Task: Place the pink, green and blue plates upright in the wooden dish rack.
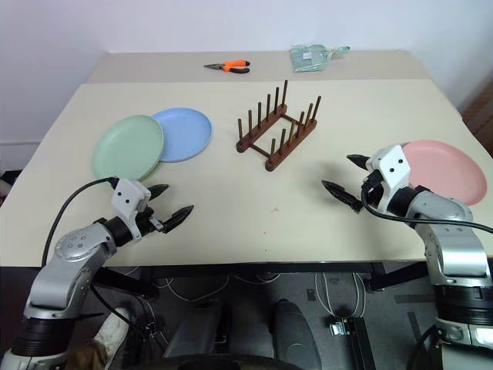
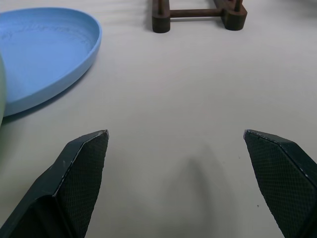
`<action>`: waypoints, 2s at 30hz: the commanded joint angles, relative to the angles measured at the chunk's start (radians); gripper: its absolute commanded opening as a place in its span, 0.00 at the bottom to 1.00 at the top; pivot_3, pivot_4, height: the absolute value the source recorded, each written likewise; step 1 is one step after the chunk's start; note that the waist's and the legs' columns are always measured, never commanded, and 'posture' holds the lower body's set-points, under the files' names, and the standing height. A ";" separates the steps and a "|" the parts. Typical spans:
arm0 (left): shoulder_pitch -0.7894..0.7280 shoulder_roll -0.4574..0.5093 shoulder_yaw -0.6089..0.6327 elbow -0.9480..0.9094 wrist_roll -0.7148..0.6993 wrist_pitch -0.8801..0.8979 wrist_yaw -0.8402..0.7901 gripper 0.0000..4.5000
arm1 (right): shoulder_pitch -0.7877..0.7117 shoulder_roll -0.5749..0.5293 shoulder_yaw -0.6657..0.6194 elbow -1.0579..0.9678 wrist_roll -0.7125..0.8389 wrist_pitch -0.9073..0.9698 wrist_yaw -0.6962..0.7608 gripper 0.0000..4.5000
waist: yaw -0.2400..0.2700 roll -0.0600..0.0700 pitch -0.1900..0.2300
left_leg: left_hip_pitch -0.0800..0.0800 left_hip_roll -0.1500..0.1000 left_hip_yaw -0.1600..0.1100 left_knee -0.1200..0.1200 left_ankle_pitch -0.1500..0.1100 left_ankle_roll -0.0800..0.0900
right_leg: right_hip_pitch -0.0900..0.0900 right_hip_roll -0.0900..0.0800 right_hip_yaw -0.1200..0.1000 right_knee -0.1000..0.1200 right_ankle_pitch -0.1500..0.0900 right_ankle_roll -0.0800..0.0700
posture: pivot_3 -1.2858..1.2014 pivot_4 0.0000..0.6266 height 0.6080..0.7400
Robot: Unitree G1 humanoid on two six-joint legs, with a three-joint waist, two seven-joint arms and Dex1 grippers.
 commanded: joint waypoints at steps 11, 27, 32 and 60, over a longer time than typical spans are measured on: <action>0.030 -0.027 -0.041 -0.083 0.010 -0.003 0.058 1.00 | -0.077 0.044 0.071 -0.001 -0.025 -0.030 -0.007 0.99 | 0.001 0.000 0.000 | 0.000 0.000 0.000 0.000 0.000 0.000 | 0.000 0.000 0.000 0.000 0.000 0.000 | 0.52 0.24 1.00; -0.155 -0.131 -0.272 0.042 0.141 0.028 0.115 1.00 | 0.013 0.097 0.098 -0.171 -0.008 0.038 -0.071 0.99 | 0.007 0.000 0.000 | 0.000 -0.001 0.000 0.001 0.000 0.000 | 0.001 -0.001 0.000 0.000 0.000 0.000 | 0.52 0.24 1.00; -0.369 -0.350 -0.411 0.318 0.280 0.023 0.259 1.00 | 0.011 0.118 0.118 -0.208 -0.009 0.058 -0.096 0.99 | 0.002 -0.001 0.000 | 0.000 -0.001 0.000 0.002 0.001 0.001 | 0.003 0.000 -0.001 -0.001 0.001 0.002 | 0.52 0.24 1.00; -0.768 -0.648 -0.291 0.983 0.303 -0.170 0.371 0.62 | -0.030 0.109 0.114 -0.225 -0.045 0.067 -0.132 1.00 | 0.003 -0.001 0.000 | 0.000 -0.002 0.000 0.001 0.001 0.002 | 0.002 0.001 -0.001 0.000 0.001 0.002 | 0.52 0.24 1.00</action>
